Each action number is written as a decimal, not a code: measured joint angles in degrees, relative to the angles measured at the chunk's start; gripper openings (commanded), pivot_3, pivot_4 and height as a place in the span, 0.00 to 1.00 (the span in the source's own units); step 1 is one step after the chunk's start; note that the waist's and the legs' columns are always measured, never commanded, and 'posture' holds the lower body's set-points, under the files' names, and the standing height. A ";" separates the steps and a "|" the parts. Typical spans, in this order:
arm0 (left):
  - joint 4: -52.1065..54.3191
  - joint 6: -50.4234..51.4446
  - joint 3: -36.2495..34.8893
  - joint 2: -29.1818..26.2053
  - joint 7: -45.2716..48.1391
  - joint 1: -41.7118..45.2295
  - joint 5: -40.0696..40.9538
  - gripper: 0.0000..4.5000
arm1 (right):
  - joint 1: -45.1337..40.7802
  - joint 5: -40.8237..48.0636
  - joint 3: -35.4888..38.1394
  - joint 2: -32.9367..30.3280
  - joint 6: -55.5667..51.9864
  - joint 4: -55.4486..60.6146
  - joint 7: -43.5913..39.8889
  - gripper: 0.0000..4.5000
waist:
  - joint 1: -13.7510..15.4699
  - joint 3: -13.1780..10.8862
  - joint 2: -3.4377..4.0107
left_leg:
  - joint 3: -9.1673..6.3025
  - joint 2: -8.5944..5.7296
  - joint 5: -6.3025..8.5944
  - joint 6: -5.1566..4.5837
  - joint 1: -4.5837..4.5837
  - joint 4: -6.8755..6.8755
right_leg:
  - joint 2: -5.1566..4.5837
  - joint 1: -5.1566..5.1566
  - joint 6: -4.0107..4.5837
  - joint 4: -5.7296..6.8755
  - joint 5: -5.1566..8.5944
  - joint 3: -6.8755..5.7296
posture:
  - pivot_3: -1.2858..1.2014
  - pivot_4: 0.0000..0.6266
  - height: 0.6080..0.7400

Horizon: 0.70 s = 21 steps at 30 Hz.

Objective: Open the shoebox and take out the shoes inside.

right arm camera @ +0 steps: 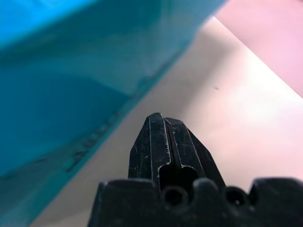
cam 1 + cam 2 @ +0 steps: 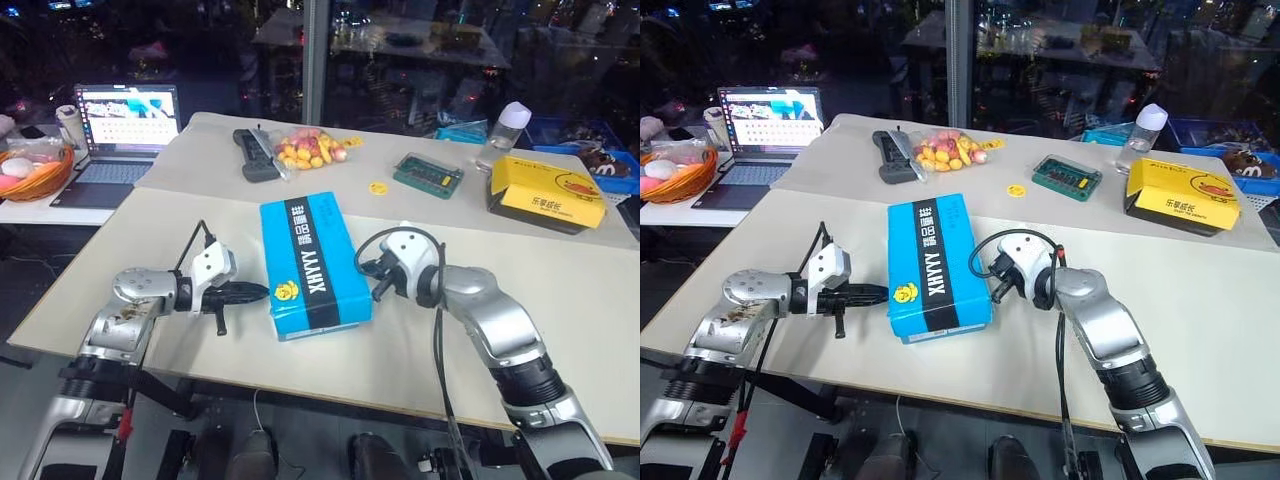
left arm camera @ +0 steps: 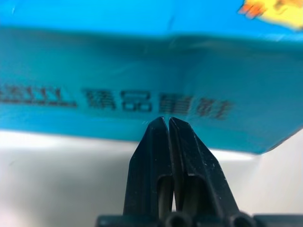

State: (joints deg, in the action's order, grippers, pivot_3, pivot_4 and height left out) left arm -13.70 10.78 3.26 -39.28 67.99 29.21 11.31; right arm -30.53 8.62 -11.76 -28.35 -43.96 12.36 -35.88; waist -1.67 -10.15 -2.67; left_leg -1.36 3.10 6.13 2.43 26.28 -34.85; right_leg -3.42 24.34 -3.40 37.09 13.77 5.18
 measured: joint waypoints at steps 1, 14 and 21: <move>-2.06 -1.08 -0.10 0.26 -0.88 1.27 -0.43 0.03 | 0.48 0.65 -0.24 -0.24 -0.33 0.78 -0.63 0.00 | 0.05 0.00 0.00 | 0.00 0.00 0.00 0.00 0.00 0.00 | 0.00 -0.01 0.09 0.00 0.05 0.00 | 0.52 0.24 0.82; -25.55 -14.36 -1.78 6.85 -10.49 12.29 -4.26 0.03 | 3.49 6.20 3.27 0.90 -5.35 6.69 0.06 0.00 | 0.56 0.00 0.00 | -0.01 -0.02 0.00 0.00 0.04 0.01 | 0.00 0.00 -0.32 0.00 -0.16 -0.02 | 0.52 0.24 0.82; -30.13 -15.93 -1.77 11.15 -11.27 16.49 -4.80 0.03 | 3.79 6.28 3.63 1.05 -5.41 6.69 1.08 0.00 | 0.94 0.00 0.00 | -0.01 -0.04 0.00 0.00 0.04 -0.04 | -0.01 -0.07 -0.38 -0.02 -0.19 -0.01 | 0.52 0.24 0.82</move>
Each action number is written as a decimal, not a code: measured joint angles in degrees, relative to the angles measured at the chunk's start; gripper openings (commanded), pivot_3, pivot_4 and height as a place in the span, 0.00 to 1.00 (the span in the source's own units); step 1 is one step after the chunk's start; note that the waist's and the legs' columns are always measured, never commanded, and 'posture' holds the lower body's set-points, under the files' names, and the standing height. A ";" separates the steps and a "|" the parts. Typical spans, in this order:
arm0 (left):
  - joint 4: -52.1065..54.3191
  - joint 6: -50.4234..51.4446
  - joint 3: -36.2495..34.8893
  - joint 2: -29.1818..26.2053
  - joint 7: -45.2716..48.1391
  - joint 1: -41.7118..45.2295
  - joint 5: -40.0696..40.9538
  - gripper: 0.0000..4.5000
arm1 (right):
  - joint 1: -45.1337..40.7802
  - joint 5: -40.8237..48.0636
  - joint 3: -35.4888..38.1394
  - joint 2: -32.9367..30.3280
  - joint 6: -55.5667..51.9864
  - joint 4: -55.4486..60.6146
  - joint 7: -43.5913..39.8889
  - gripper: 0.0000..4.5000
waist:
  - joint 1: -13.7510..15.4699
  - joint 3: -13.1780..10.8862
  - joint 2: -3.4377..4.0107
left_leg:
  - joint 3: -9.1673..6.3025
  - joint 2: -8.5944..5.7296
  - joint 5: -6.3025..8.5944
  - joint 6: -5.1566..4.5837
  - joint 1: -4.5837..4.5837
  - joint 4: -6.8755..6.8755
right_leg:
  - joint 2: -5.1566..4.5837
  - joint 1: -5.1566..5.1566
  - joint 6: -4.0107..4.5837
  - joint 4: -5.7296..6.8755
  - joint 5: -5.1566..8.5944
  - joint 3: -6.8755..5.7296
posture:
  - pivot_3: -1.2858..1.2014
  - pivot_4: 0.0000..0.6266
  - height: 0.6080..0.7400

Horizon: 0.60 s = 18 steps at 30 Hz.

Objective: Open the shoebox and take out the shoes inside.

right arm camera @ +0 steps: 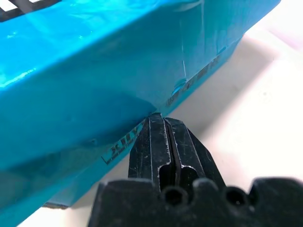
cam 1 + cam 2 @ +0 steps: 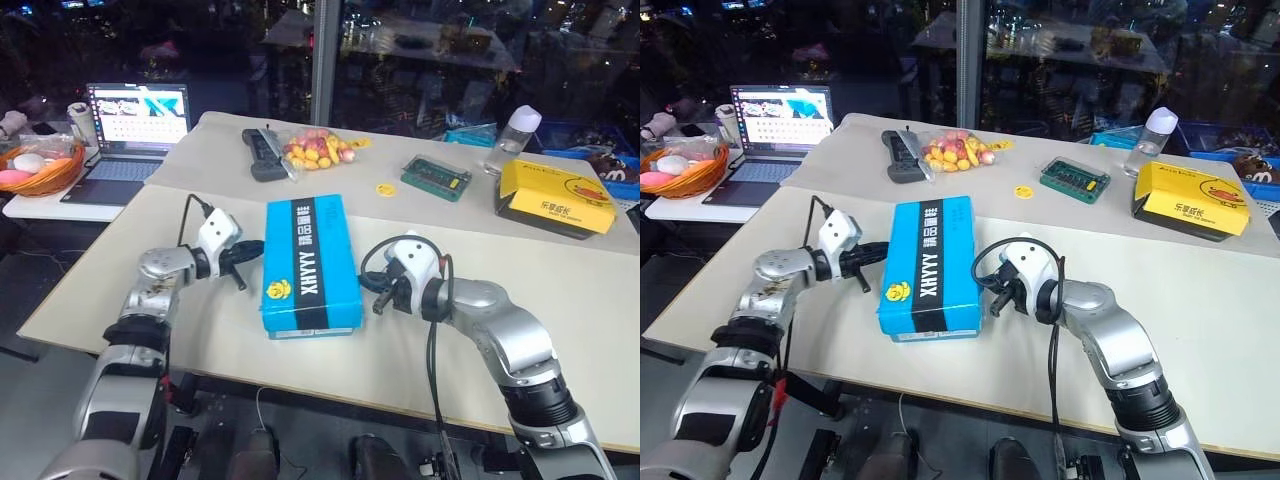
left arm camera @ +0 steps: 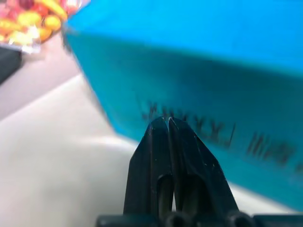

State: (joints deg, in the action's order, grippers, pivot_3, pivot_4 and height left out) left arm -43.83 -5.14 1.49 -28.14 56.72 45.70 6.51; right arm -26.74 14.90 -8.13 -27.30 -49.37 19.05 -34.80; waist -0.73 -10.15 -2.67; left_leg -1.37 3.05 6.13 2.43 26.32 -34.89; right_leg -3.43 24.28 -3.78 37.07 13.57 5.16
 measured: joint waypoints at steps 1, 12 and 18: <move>-0.74 -0.10 0.00 0.30 0.01 0.51 -0.12 0.03 | 0.04 0.00 0.02 -0.01 -0.03 0.00 0.06 0.00 | 0.02 0.00 0.00 | 0.00 0.00 0.00 0.00 0.00 0.00 | 0.00 0.00 0.00 0.00 0.00 0.00 | 0.52 0.24 0.82; -9.60 -4.56 0.71 0.40 1.10 6.26 -2.62 0.03 | 1.23 0.00 0.25 -0.47 -0.57 0.09 1.02 0.00 | -0.42 0.00 0.00 | 0.00 -0.01 0.00 0.00 0.04 0.01 | 0.01 0.05 -0.03 -0.01 0.00 0.02 | 0.52 0.24 0.82; 8.23 1.89 -4.07 -10.07 4.50 -5.57 1.57 0.03 | 1.63 0.00 0.61 -1.73 0.08 -0.55 -0.25 0.00 | -1.98 0.00 0.01 | -0.01 0.02 0.00 0.00 -0.01 0.13 | -0.01 0.06 0.24 0.00 -0.08 0.05 | 0.52 0.24 0.82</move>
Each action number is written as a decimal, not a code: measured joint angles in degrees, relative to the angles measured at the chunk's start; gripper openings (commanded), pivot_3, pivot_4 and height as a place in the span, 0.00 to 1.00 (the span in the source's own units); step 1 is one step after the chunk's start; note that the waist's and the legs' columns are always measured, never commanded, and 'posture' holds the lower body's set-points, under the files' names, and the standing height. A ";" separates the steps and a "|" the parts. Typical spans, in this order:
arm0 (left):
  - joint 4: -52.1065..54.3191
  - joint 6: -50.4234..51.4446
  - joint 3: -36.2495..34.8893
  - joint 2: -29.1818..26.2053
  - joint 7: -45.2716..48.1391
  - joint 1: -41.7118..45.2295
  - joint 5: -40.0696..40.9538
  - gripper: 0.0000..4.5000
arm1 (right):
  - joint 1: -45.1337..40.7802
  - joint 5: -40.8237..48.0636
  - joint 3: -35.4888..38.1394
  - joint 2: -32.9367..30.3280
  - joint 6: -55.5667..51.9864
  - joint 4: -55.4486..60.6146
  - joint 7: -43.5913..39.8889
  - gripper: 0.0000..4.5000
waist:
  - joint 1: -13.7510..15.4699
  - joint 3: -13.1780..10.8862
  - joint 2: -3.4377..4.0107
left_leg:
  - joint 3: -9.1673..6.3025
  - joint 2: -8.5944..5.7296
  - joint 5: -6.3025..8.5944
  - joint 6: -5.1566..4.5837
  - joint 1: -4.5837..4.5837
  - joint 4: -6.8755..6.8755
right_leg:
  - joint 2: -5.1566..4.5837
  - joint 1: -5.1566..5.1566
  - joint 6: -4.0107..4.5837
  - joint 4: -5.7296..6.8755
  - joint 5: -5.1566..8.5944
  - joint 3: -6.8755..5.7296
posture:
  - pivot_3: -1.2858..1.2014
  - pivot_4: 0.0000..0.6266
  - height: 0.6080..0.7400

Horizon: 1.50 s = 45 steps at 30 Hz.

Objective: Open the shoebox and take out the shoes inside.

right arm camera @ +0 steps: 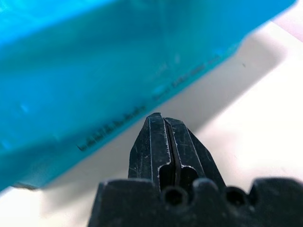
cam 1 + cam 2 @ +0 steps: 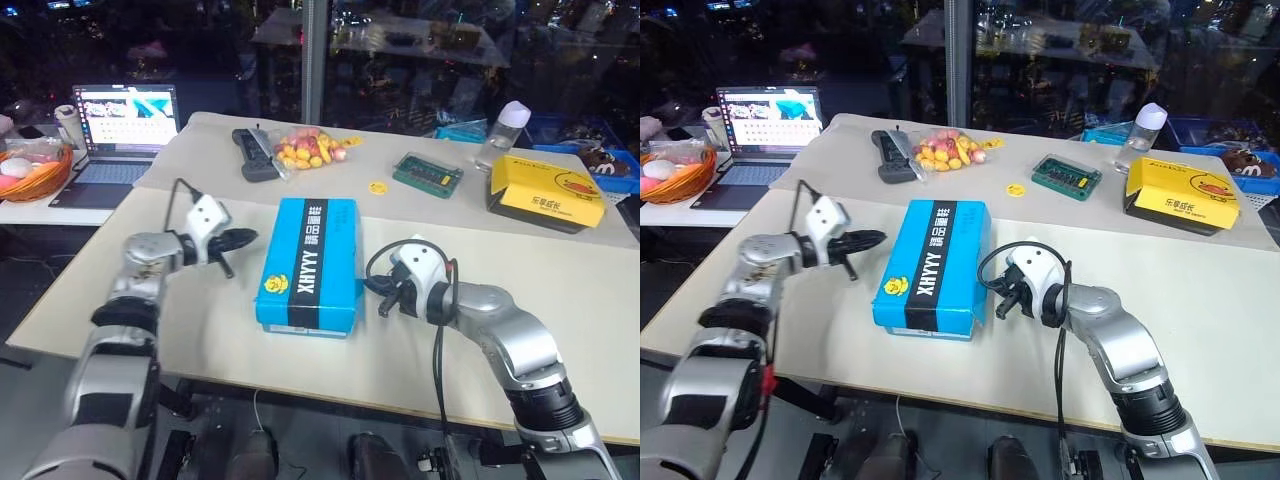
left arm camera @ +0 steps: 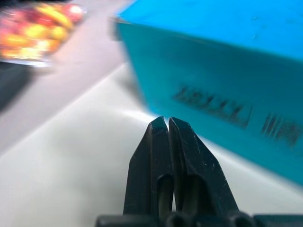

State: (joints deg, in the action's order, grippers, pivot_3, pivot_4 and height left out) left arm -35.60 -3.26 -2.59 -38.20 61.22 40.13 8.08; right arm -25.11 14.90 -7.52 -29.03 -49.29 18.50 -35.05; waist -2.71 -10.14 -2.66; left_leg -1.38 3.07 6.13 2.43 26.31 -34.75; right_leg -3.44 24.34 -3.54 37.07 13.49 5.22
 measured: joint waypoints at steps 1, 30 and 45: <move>6.38 3.85 -1.26 -1.27 0.14 -4.73 1.62 0.03 | -0.19 -0.01 -0.04 0.00 0.31 -0.76 -0.32 0.00 | 0.00 0.00 0.00 | -0.01 0.00 0.00 0.00 0.00 0.00 | 0.00 0.00 0.10 0.01 -0.03 -0.01 | 0.52 0.24 0.82; 87.30 35.10 -27.56 6.54 -19.00 -70.28 32.22 0.03 | -9.84 -2.56 -6.36 -0.77 12.12 -15.69 -13.34 0.00 | 0.04 -0.05 0.09 | 1.06 0.94 0.31 0.49 -0.14 0.00 | -0.02 0.04 0.63 -0.23 0.39 -0.24 | 0.52 0.24 0.82; 82.51 27.87 -23.11 6.14 -16.82 -71.54 29.05 0.03 | -33.12 -3.94 -13.70 4.26 15.45 -17.05 -21.89 0.00 | -1.47 -0.08 0.15 | 1.21 0.97 0.36 0.56 -0.05 0.07 | -0.06 0.59 0.74 -0.21 0.33 -0.16 | 0.52 0.24 0.82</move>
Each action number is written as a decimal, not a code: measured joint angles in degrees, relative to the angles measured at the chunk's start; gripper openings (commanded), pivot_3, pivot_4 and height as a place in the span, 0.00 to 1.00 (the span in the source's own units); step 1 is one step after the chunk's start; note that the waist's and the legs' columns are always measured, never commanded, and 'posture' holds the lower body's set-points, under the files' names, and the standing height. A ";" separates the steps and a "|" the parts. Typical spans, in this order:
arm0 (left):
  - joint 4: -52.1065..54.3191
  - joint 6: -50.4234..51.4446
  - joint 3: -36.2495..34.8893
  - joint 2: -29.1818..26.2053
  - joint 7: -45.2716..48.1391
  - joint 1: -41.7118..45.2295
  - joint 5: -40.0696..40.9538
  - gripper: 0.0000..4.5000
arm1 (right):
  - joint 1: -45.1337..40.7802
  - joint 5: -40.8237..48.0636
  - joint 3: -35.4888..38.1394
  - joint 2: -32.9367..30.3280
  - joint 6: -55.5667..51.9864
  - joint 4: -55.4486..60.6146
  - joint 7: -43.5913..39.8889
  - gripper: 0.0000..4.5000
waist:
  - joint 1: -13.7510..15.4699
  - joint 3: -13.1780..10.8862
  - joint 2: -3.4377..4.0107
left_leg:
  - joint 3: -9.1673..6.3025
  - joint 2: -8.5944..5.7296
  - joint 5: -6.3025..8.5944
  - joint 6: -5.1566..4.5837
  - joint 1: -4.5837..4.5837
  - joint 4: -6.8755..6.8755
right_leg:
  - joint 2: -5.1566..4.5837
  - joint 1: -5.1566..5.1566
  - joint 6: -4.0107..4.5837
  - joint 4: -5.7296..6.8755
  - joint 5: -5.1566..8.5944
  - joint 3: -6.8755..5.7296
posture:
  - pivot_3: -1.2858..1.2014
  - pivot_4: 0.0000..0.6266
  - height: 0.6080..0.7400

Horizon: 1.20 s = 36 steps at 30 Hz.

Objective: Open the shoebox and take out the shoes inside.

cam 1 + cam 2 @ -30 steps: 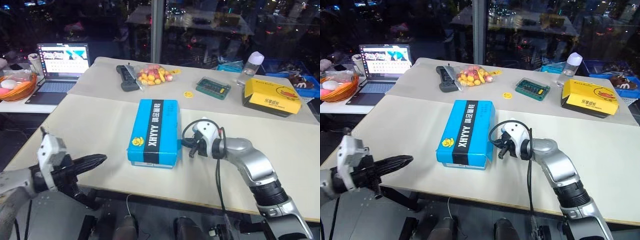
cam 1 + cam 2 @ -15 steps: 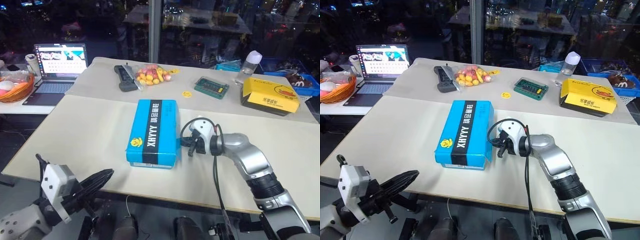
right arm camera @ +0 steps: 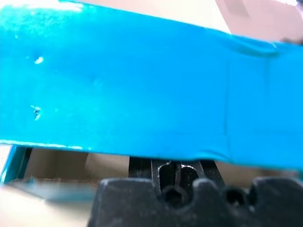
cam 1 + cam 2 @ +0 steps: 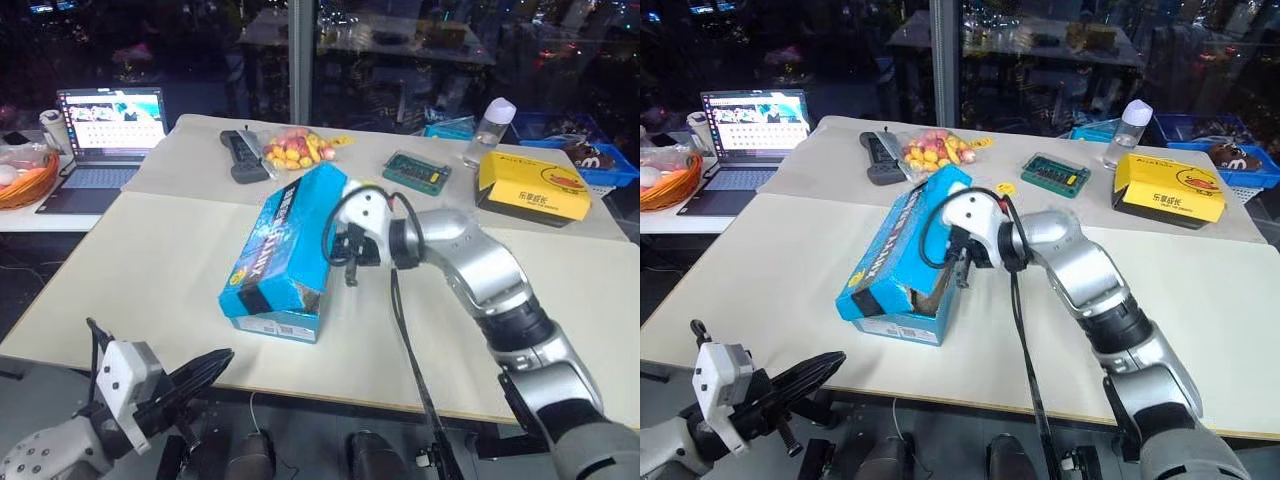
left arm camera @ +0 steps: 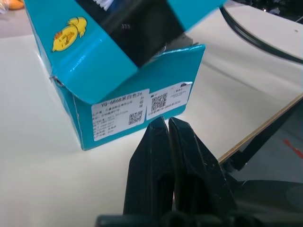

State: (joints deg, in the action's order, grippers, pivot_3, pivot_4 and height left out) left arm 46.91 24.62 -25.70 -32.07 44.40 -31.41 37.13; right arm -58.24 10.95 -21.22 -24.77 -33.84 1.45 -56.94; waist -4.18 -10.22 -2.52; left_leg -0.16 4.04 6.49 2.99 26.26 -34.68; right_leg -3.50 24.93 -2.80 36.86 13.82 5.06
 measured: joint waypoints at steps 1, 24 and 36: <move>-0.67 -0.02 0.22 -0.13 -0.05 0.81 -0.01 0.03 | -3.65 -0.90 -0.40 2.76 2.08 -3.78 0.18 0.00 | -0.22 -0.01 0.01 | 0.03 0.01 0.00 0.00 0.01 0.02 | 0.00 0.01 0.09 0.09 -0.07 0.01 | 0.52 0.24 0.82; -18.10 10.33 -13.33 -27.47 6.27 23.36 16.64 0.03 | -12.68 -7.14 4.15 8.07 13.43 -23.37 -0.95 0.00 | 1.66 -0.02 -0.01 | -0.01 0.90 0.00 0.07 0.19 0.38 | 0.37 0.56 0.92 1.22 0.46 -1.31 | 0.52 0.24 0.82; -49.12 4.59 4.47 -36.00 30.54 38.91 4.90 0.02 | -7.34 -8.86 -1.09 3.96 7.53 -14.49 -6.70 0.06 | 0.22 -0.21 0.32 | 0.22 0.90 -0.25 -0.26 -0.02 0.47 | 0.31 0.52 0.56 1.24 0.28 -1.17 | 0.52 0.24 0.82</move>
State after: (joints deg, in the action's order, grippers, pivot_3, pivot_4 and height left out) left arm -2.20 29.21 -21.23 -68.07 74.94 7.51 42.03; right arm -65.57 2.09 -22.31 -20.81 -26.30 -13.04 -63.64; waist -3.96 -10.43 -2.20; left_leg 0.06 4.94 6.24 2.73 26.24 -34.21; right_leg -3.19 25.45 -2.24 38.10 14.10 3.89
